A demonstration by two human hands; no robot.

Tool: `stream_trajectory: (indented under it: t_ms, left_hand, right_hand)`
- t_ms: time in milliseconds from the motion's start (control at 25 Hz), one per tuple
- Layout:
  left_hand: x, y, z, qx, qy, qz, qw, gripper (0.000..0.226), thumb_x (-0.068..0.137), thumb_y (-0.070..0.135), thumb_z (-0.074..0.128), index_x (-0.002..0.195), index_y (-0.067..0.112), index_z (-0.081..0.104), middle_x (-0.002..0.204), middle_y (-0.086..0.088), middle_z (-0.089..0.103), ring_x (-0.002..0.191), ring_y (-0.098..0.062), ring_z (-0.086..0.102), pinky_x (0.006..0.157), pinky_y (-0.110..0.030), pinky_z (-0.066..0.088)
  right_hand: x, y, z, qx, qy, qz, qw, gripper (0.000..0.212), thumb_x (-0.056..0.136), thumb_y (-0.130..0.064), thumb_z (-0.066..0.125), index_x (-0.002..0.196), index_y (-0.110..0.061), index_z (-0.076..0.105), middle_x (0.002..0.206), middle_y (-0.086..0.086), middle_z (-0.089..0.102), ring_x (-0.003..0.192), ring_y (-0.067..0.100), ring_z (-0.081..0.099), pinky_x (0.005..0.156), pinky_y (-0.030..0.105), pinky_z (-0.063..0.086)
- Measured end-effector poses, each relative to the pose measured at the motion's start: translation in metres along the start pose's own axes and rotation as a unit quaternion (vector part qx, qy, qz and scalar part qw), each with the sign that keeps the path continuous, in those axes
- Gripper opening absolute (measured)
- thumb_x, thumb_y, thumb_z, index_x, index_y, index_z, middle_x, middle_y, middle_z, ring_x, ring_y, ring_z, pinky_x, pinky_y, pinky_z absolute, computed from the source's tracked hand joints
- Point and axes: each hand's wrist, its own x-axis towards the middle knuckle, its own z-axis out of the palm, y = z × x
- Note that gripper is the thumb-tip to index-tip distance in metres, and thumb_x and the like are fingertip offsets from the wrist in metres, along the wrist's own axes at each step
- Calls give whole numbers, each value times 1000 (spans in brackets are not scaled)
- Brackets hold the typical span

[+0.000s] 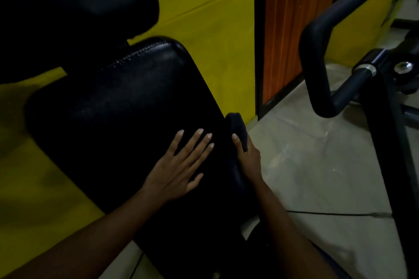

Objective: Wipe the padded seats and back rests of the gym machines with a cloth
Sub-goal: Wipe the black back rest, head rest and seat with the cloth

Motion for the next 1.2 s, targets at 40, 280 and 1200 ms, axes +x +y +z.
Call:
stream_trajectory:
  t_ms: [40,280,1200]
  left_hand:
    - [0,2,2,4,13,-4,1000,71,90,47,24,149,8,20,157,-14,17,144,-31,11,115,-55,-1]
    - [1,6,-2,-28,-8,-23,999,71,92,47,24,150,7,15,157,-15,13,145,-32,8,116,-51,-3]
    - [22,137,52,-69,30,52,996,72,91,43,22,149,1,13,157,-17,9,144,-32,9,117,-48,0]
  right_hand:
    - [-4,13,-3,-9,-5,8,1000,39,91,-56,41,122,-34,51,115,6,65,105,25,59,76,29,40]
    - [-29,49,-23,16,-11,94,995,22,95,-40,46,114,-30,52,115,6,61,114,28,55,87,34,42]
    - [-28,173,-63,-6,-48,307,950,40,97,-38,41,116,-6,58,112,16,58,98,23,54,78,26,37]
